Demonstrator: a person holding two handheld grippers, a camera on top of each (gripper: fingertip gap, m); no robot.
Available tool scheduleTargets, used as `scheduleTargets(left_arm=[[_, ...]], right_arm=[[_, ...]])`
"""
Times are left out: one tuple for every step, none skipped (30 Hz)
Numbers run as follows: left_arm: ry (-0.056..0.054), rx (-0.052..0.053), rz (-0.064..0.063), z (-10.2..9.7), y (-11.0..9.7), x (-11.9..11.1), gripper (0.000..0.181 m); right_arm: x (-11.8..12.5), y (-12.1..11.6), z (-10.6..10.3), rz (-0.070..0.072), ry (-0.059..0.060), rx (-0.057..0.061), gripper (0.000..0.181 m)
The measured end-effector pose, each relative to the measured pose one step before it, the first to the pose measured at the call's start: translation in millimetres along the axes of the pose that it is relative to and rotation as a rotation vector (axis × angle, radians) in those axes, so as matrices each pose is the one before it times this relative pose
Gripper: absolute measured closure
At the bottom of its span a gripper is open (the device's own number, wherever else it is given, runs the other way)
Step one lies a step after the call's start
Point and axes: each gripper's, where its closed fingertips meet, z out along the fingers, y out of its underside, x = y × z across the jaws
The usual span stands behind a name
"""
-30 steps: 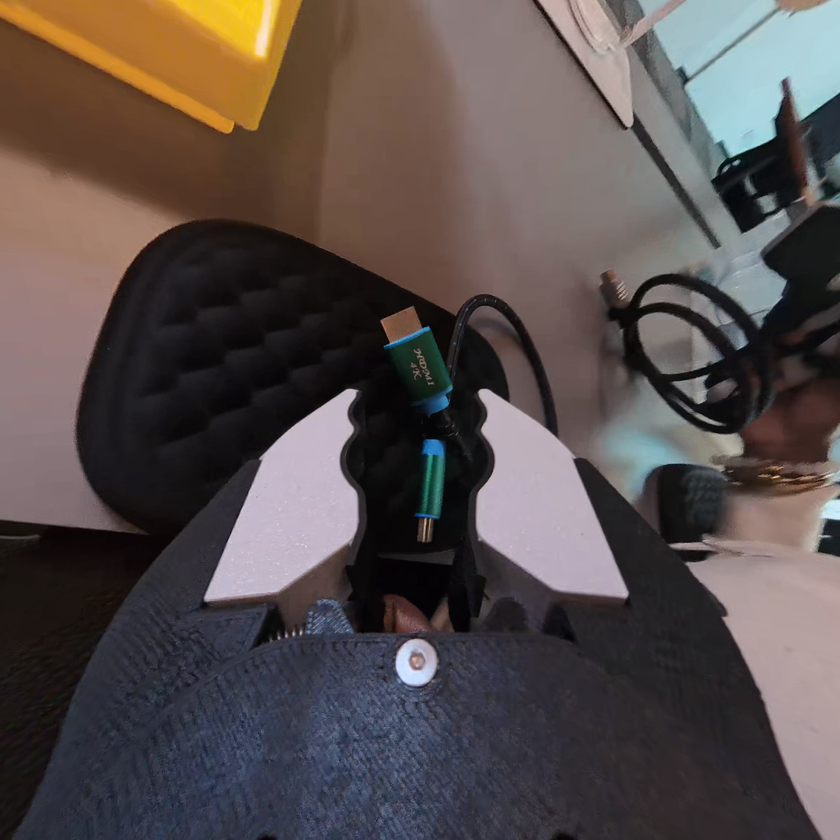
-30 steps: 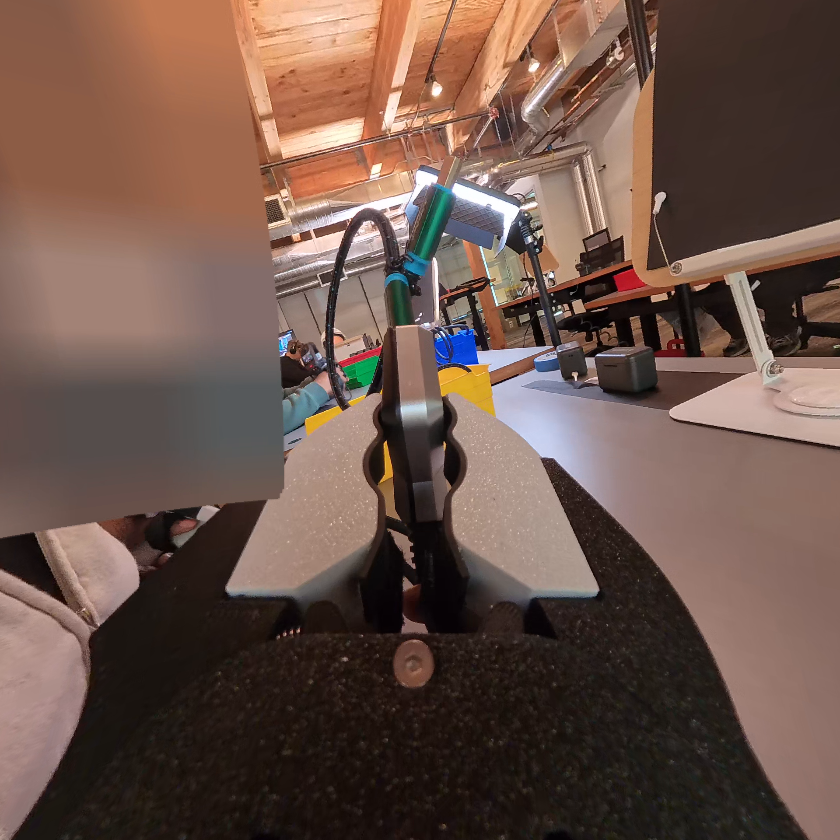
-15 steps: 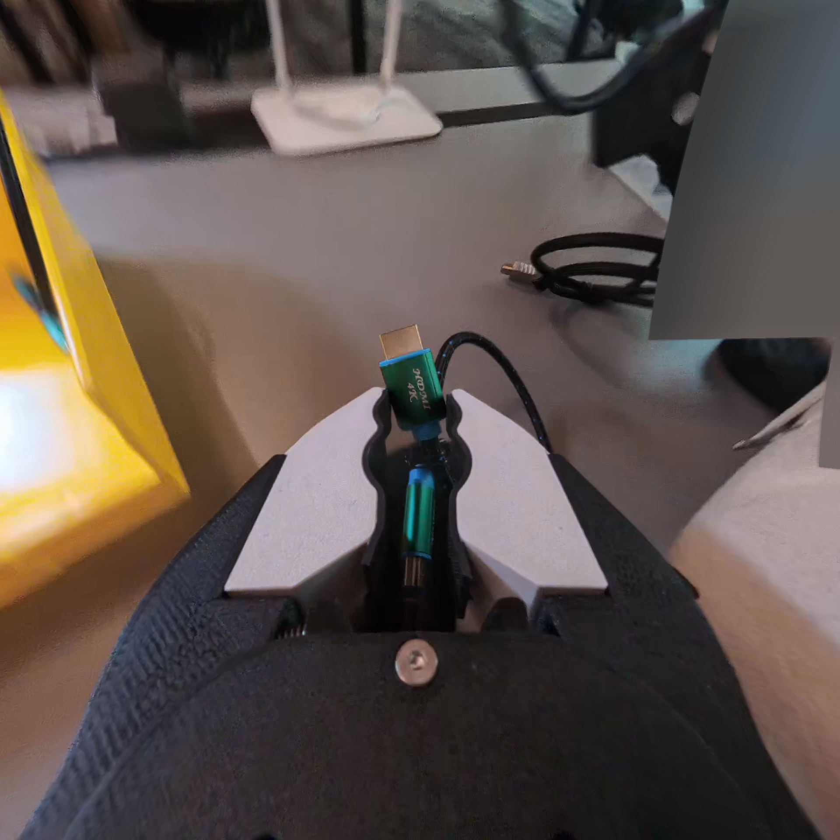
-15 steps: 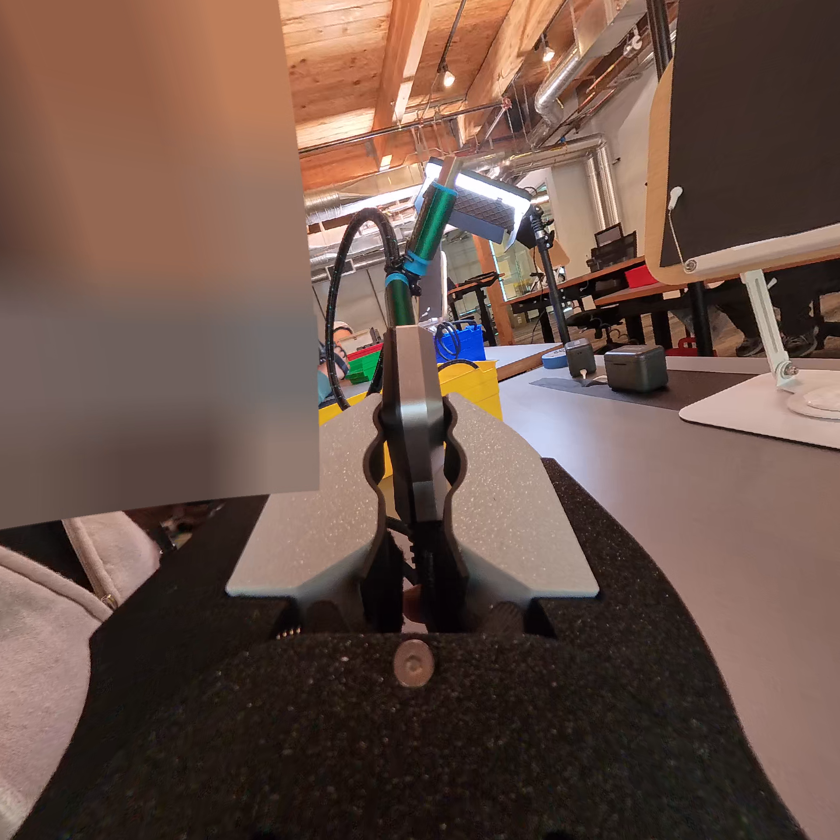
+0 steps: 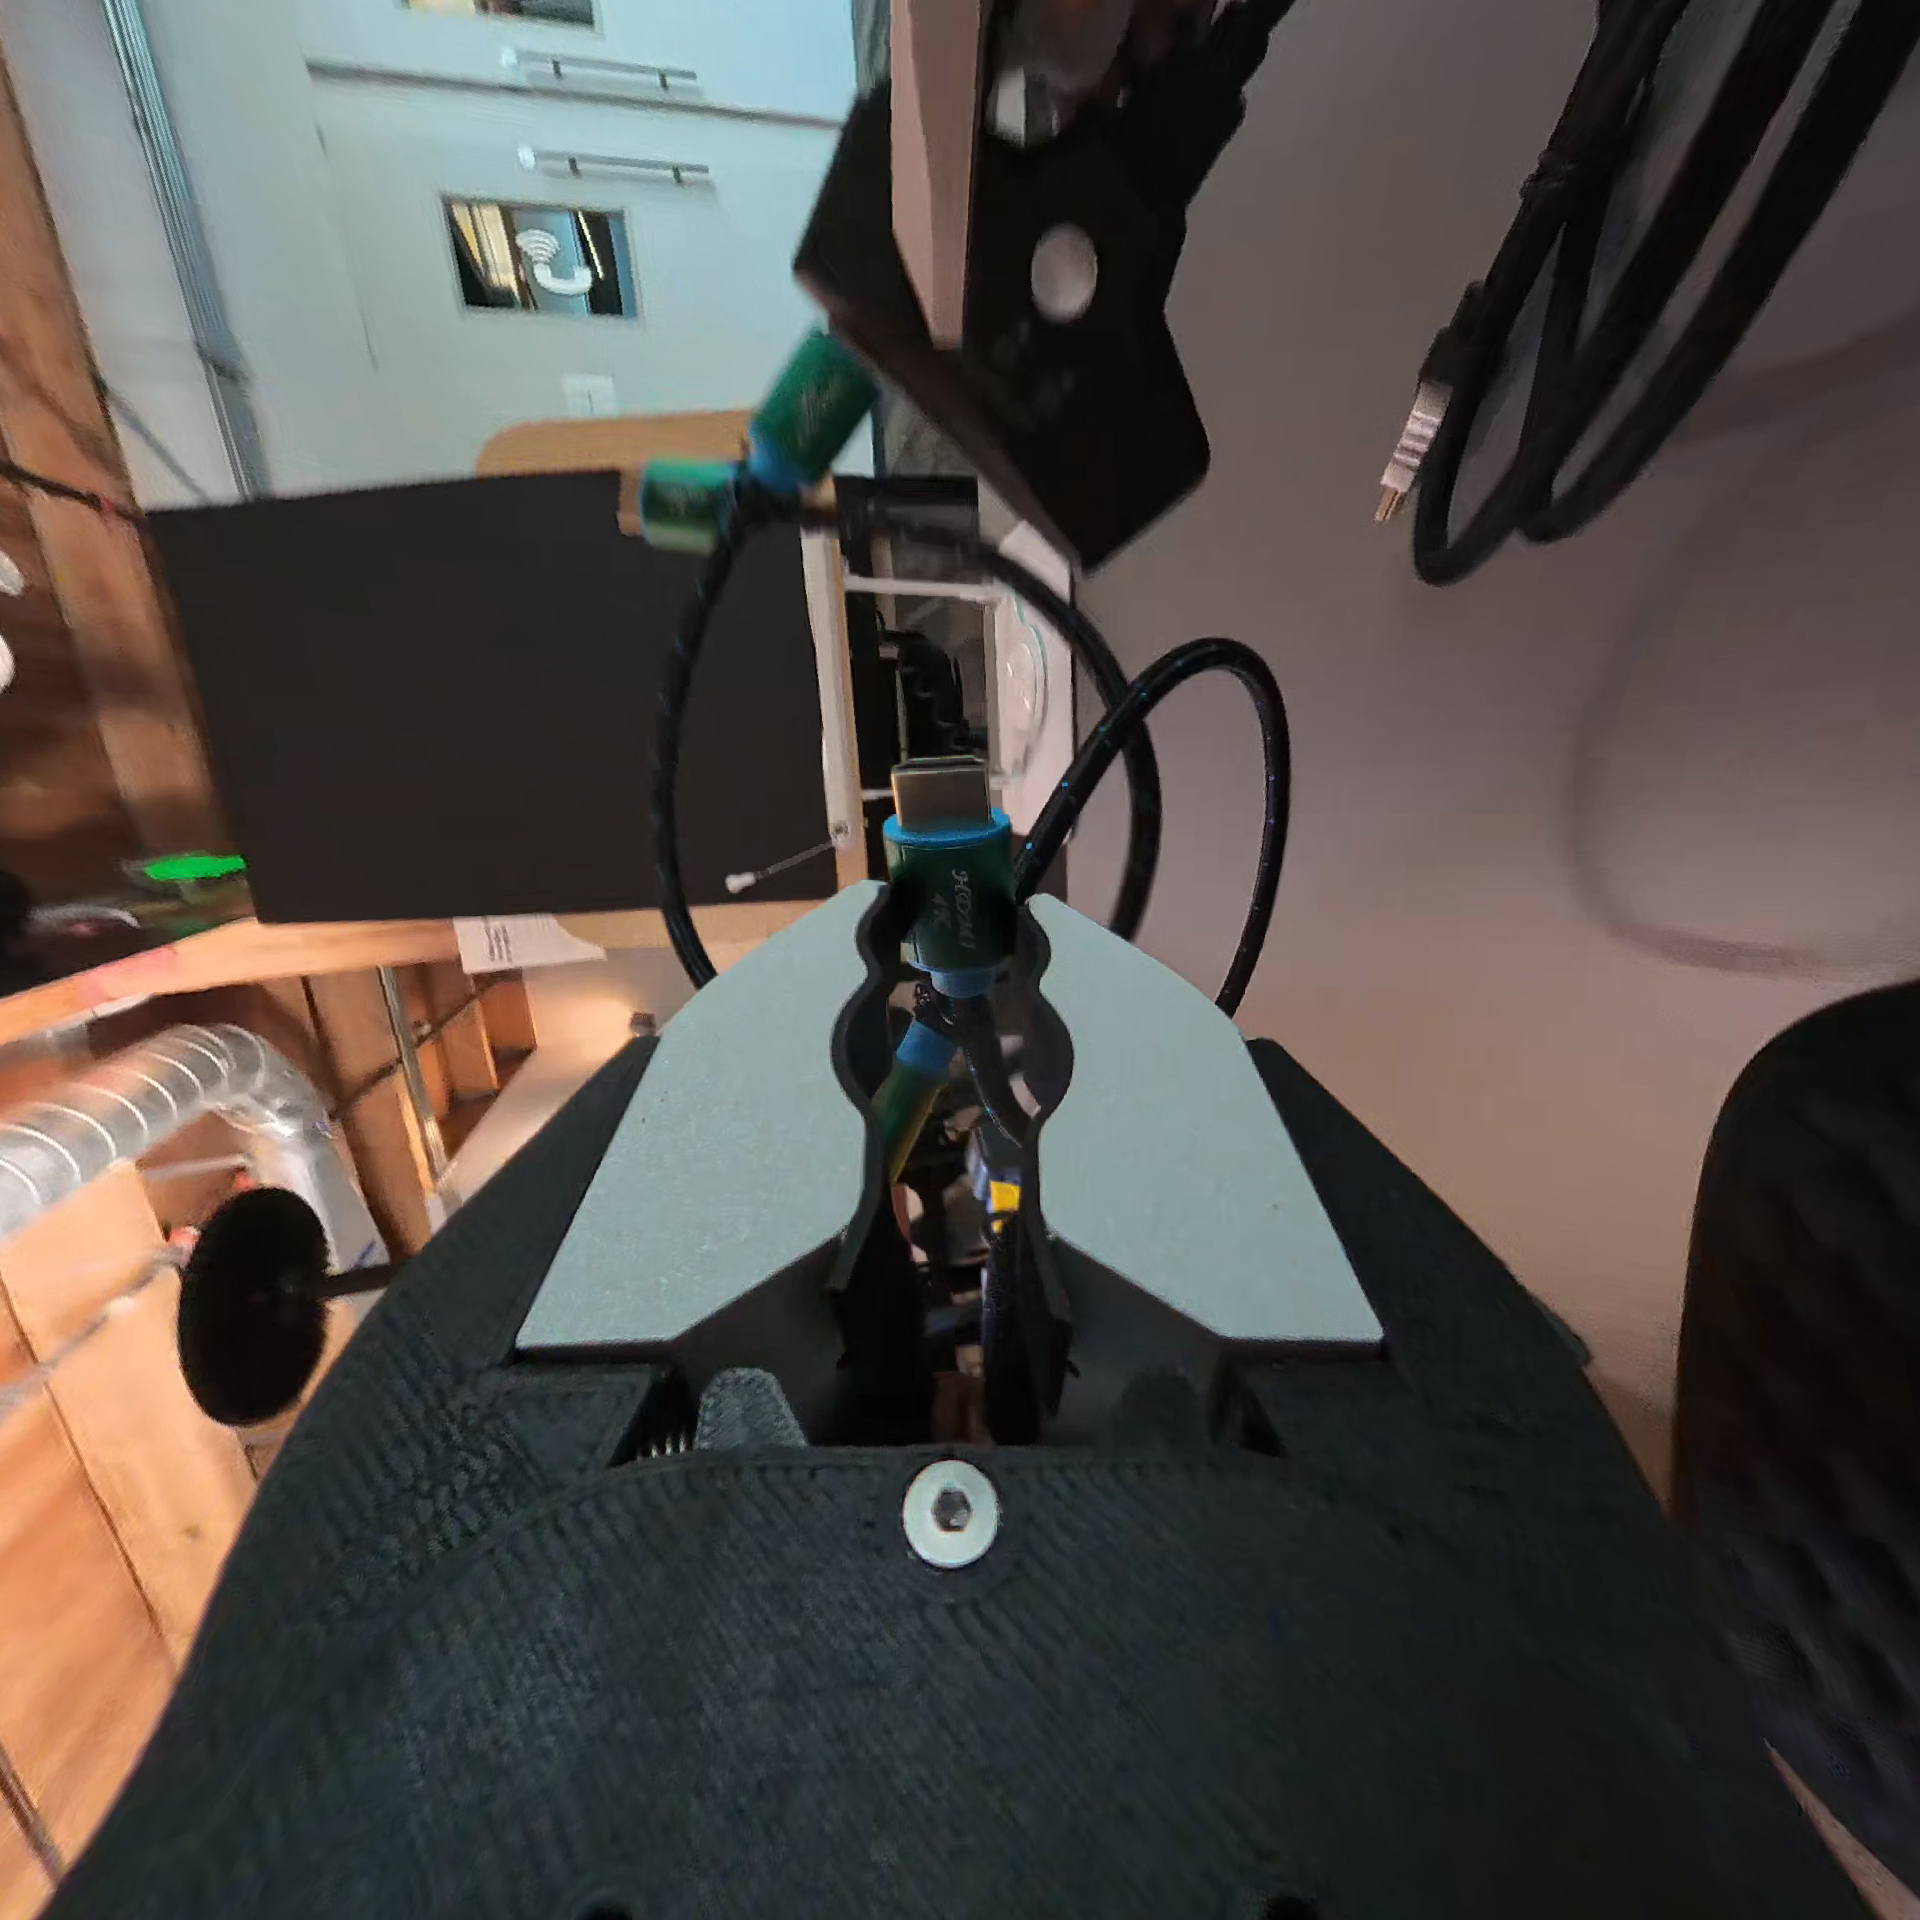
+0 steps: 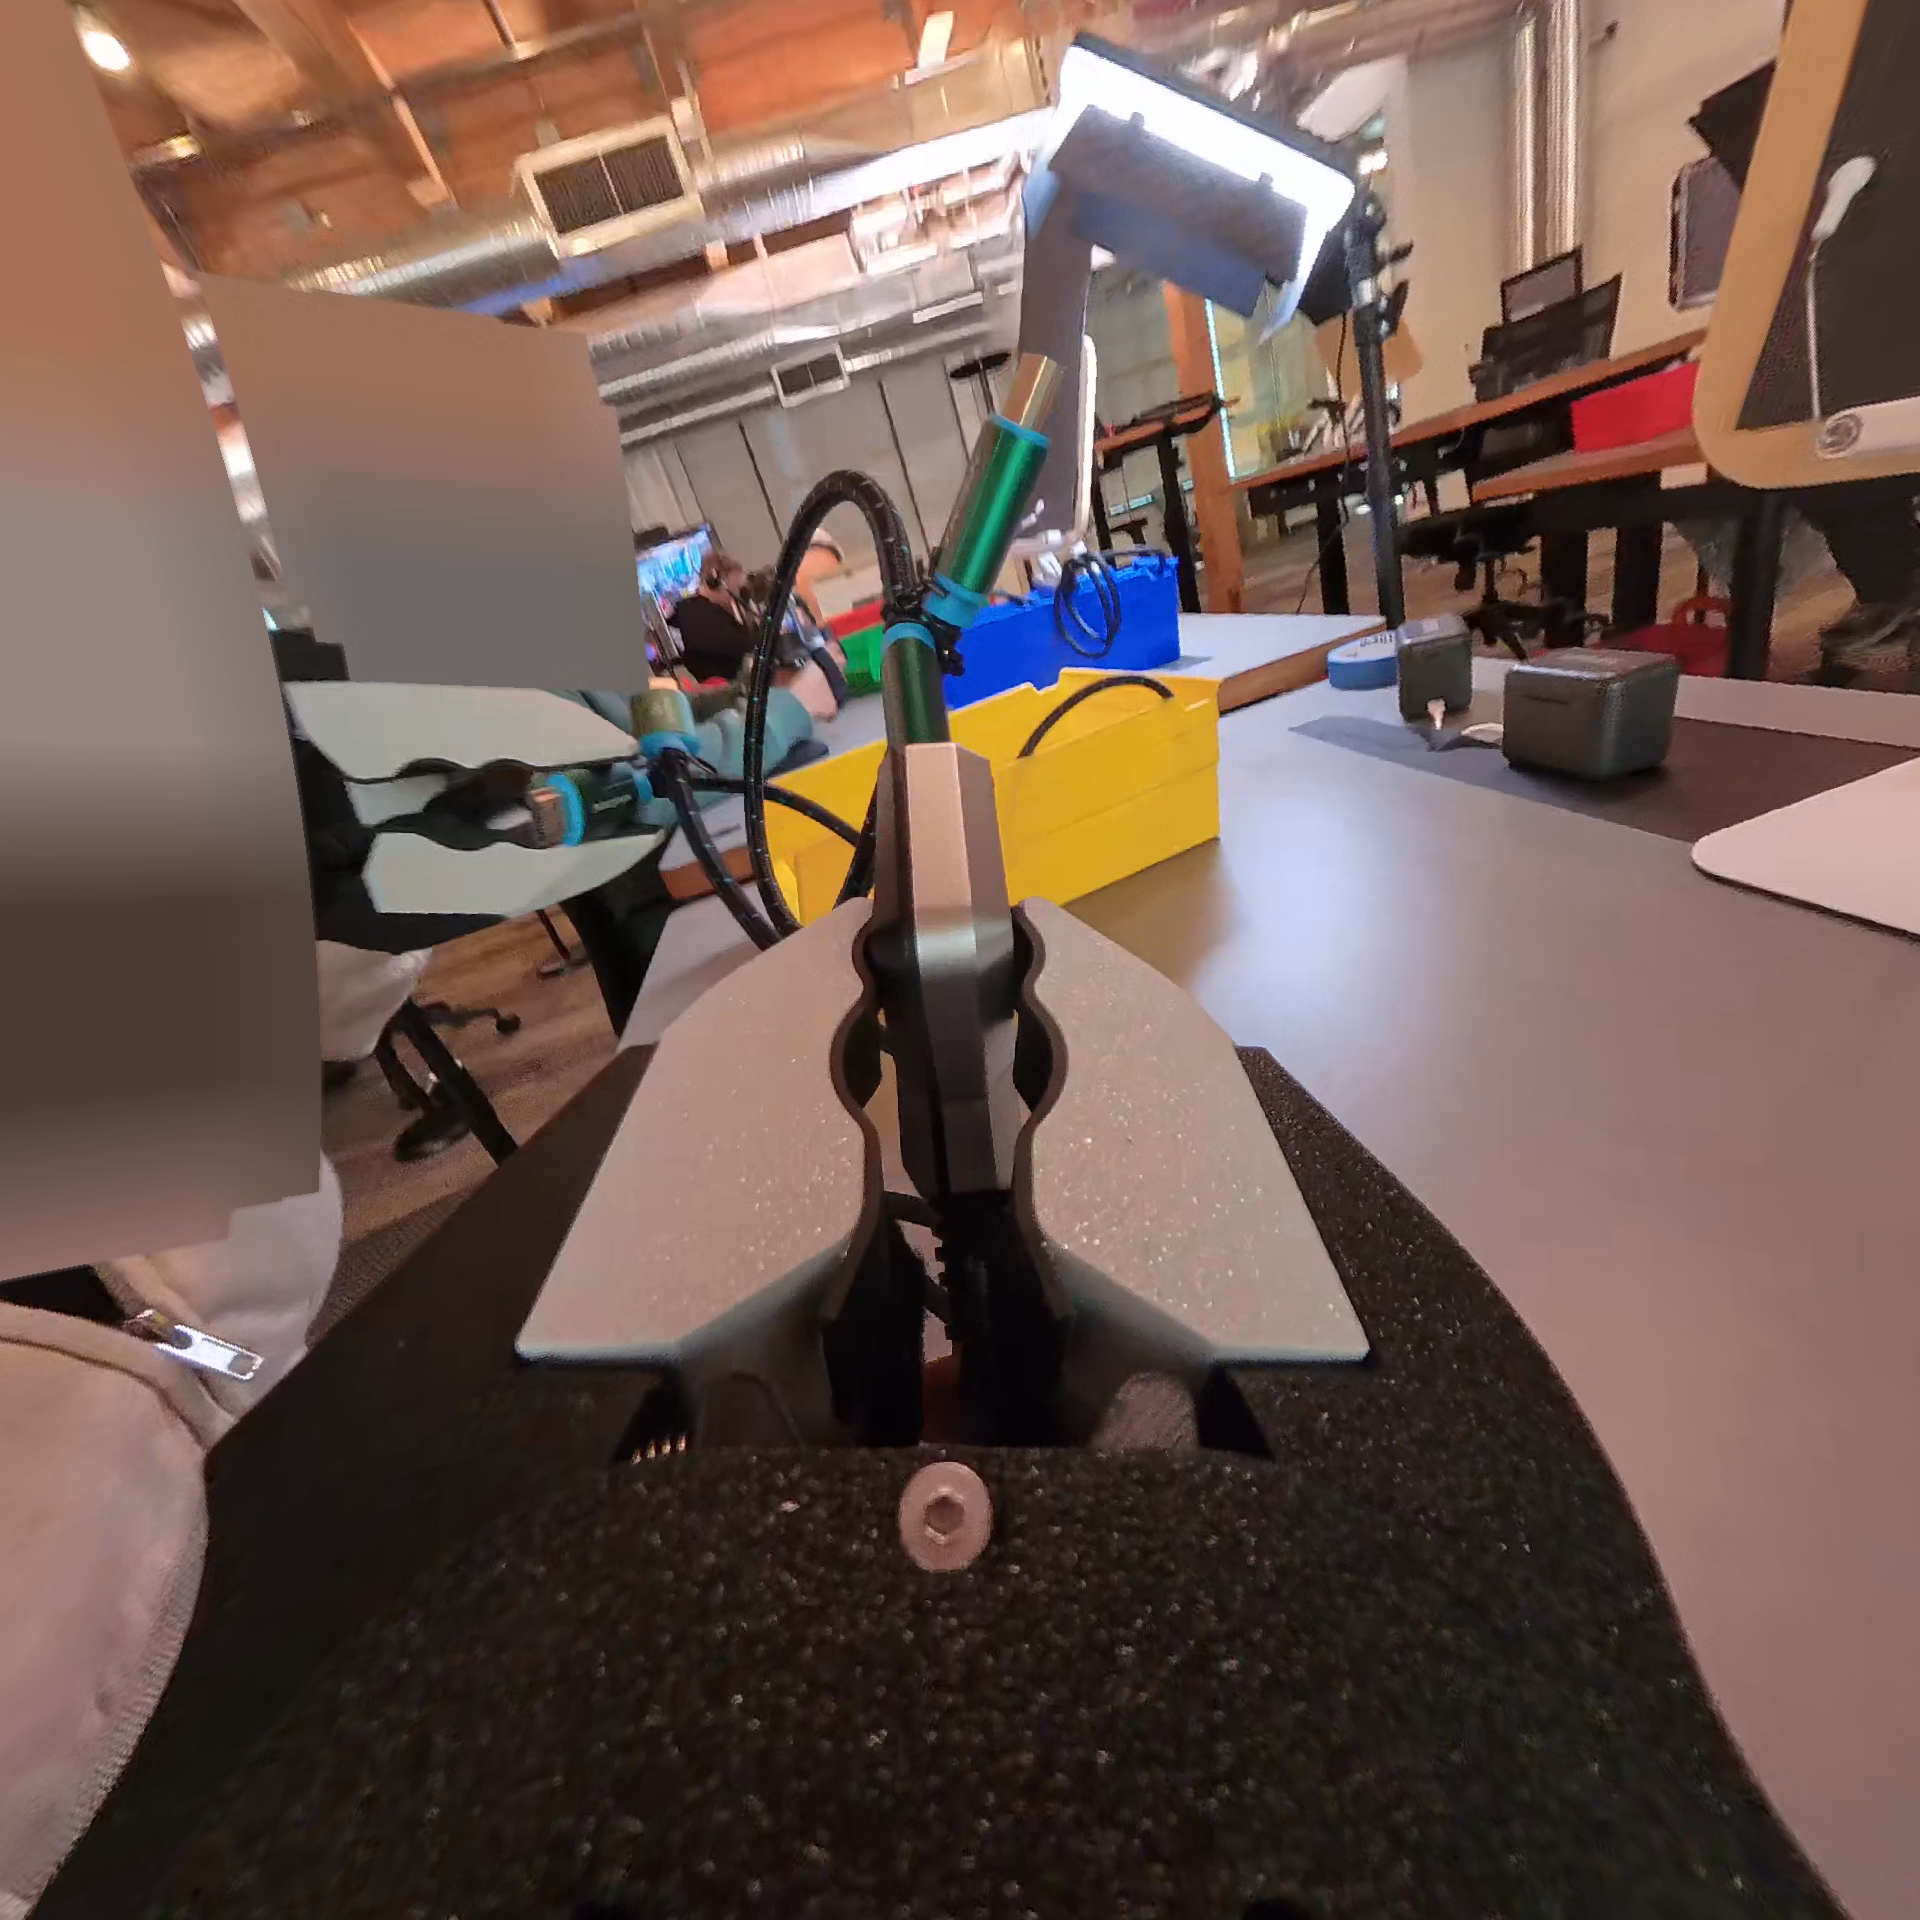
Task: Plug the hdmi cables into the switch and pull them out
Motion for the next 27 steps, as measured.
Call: scheduleTargets(left_arm=[[0.0260, 0.0177, 0.0082, 1.49, -11.14, 4.30, 0.161], [0.0490, 0.0244, -0.0093, 2.06, -13.08, 8.34, 0.161], [0.0690, 0.0248, -0.0242, 3.31, -12.70, 11.74, 0.161], [0.0568, 0.0141, -0.0309, 5.00, -8.67, 10.11, 0.160], [0.0093, -0.0105, -0.0185, 6.56, -0.96, 2.58, 0.161], [-0.0240, -0.0362, -0.0086, 7.81, 7.06, -3.73, 0.161], [-0.0153, -0.0407, -0.0224, 9.38, 10.97, -3.39, 0.161], [0.0056, -0.0386, -0.0263, 9.96, 11.84, -0.05, 0.160], [-0.0044, -0.0370, -0.0037, 8.42, 10.97, -0.19, 0.160], [-0.0230, -0.0306, 0.0183, 5.41, 8.59, -1.83, 0.160], [-0.0120, -0.0226, 0.0178, 2.78, 5.67, -0.11, 0.160], [0.0123, -0.0150, 0.0087, 2.17, 3.43, 3.17, 0.160], [0.0121, -0.0087, 0.0141, 2.34, 1.89, 4.01, 0.160], [0.0022, -0.0024, 0.0172, 1.84, 0.55, 2.64, 0.160], [0.0021, 0.0028, 0.0052, 1.09, -0.80, 1.80, 0.161], [-0.0031, 0.0037, -0.0056, 0.53, -0.88, -0.14, 0.161], [-0.0158, 0.0011, -0.0074, -0.03, 0.02, -3.02, 0.160], [-0.0267, -0.0025, -0.0049, -0.21, 1.02, -5.10, 0.160], [-0.0248, -0.0028, 0.0014, 0.22, 1.33, -4.61, 0.160], [-0.0175, 0.0017, 0.0113, 0.97, 0.32, -2.46, 0.160], [-0.0198, 0.0065, 0.0252, 1.47, -0.88, -1.03, 0.160], [-0.0266, 0.0019, 0.0351, 1.85, -0.70, -0.45, 0.160], [-0.0273, 0.0006, 0.0357, 1.58, -0.61, -0.12, 0.160], [-0.0259, 0.0218, 0.0286, 0.40, -3.17, 0.25, 0.159], [-0.0250, 0.0349, 0.0211, -1.32, -5.30, -0.05, 0.160], [-0.0228, 0.0222, 0.0210, -1.85, -4.39, -0.68, 0.160], [-0.0161, 0.0112, 0.0182, -1.56, -2.34, -0.89, 0.160]], right_arm=[[-1.02, 1.62, 2.94, -0.0172, 0.0156, -0.0237, 0.160], [0.70, 1.06, 3.32, -0.0225, 0.0333, -0.0219, 0.160], [0.68, 1.51, 4.36, -0.0292, 0.0368, -0.0290, 0.160], [-1.19, 2.52, 5.36, -0.0298, 0.0249, -0.0374, 0.160], [-3.16, 3.34, 6.06, -0.0272, 0.0128, -0.0444, 0.160], [-6.33, 3.57, 6.07, -0.0337, -0.0085, -0.0457, 0.160], [-7.41, 1.93, 5.38, -0.0236, -0.0202, -0.0329, 0.160], [-5.79, 0.50, 3.92, -0.0096, -0.0171, -0.0227, 0.160], [-2.87, 0.04, 2.37, -0.0077, -0.0090, -0.0207, 0.160], [0.12, -1.11, 0.42, -0.0086, 0.0007, -0.0135, 0.160], [1.04, -2.48, -1.07, 0.0045, -0.0065, -0.0026, 0.160], [-0.28, -2.36, -1.81, 0.0186, -0.0266, -0.0015, 0.160], [-1.36, -1.75, -1.48, 0.0254, -0.0369, -0.0034, 0.160], [-2.07, 1.35, -0.09, 0.0271, -0.0392, -0.0217, 0.160], [0.43, 3.73, 0.64, 0.0137, -0.0159, -0.0352, 0.160], [1.88, 4.43, 1.00, -0.0030, -0.0016, -0.0367, 0.160], [0.31, 4.76, 1.13, -0.0057, -0.0107, -0.0402, 0.160], [-0.84, 3.82, 1.17, -0.0110, -0.0135, -0.0344, 0.160], [-1.28, 2.80, 1.13, -0.0034, -0.0159, -0.0295, 0.160], [-1.46, 0.87, 1.35, 0.0004, -0.0200, -0.0166, 0.160], [-2.01, -1.11, 1.20, 0.0053, -0.0271, -0.0019, 0.160], [-1.79, -0.91, 1.34, 0.0126, -0.0310, -0.0015, 0.160], [-0.37, -0.31, 0.99, 0.0136, -0.0245, -0.0029, 0.160], [1.14, -0.45, 0.12, 0.0122, -0.0161, 0.0026, 0.160], [0.63, -0.78, -0.19, 0.0139, -0.0193, 0.0082, 0.160], [-1.12, -0.18, -0.12, 0.0173, -0.0291, 0.0061, 0.160], [-1.12, 0.57, 0.09, 0.0147, -0.0255, 0.0016, 0.160]])
